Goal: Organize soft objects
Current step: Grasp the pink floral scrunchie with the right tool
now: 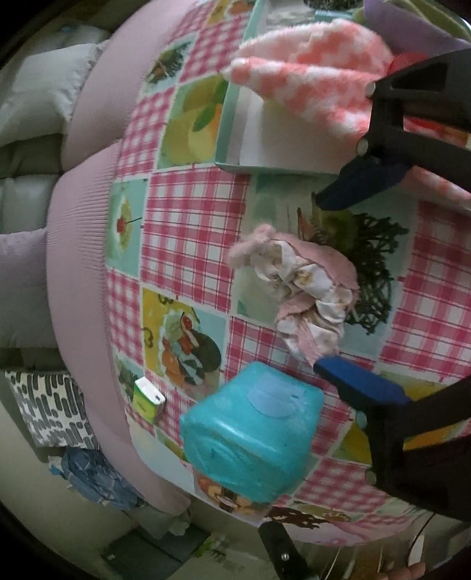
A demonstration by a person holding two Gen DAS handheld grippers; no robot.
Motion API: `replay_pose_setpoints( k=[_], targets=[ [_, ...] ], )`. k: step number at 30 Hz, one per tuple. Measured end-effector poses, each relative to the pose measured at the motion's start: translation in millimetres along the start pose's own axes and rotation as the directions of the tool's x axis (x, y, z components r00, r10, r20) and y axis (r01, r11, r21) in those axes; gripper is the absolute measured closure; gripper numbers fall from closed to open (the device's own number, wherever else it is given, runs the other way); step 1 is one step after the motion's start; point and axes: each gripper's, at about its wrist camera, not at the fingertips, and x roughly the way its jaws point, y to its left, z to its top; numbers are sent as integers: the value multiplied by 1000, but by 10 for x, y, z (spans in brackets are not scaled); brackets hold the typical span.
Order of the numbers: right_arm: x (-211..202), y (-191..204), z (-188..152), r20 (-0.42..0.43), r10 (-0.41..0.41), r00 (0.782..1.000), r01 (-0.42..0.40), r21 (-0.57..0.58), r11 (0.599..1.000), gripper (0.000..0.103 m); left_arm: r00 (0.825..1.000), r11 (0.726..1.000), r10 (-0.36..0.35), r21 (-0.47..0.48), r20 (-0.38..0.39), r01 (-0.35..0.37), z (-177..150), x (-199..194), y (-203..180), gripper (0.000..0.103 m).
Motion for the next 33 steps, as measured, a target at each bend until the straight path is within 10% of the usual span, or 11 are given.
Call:
replay_pose_setpoints(
  k=[16, 33],
  targets=[
    [186, -43, 191, -62, -29, 998, 29, 6, 1000, 86, 999, 996, -17, 83, -51, 21, 121, 116, -157, 13],
    [-168, -44, 522, -6, -19, 1000, 19, -23, 1000, 91, 995, 996, -55, 65, -78, 60, 614, 210, -164, 13]
  ],
)
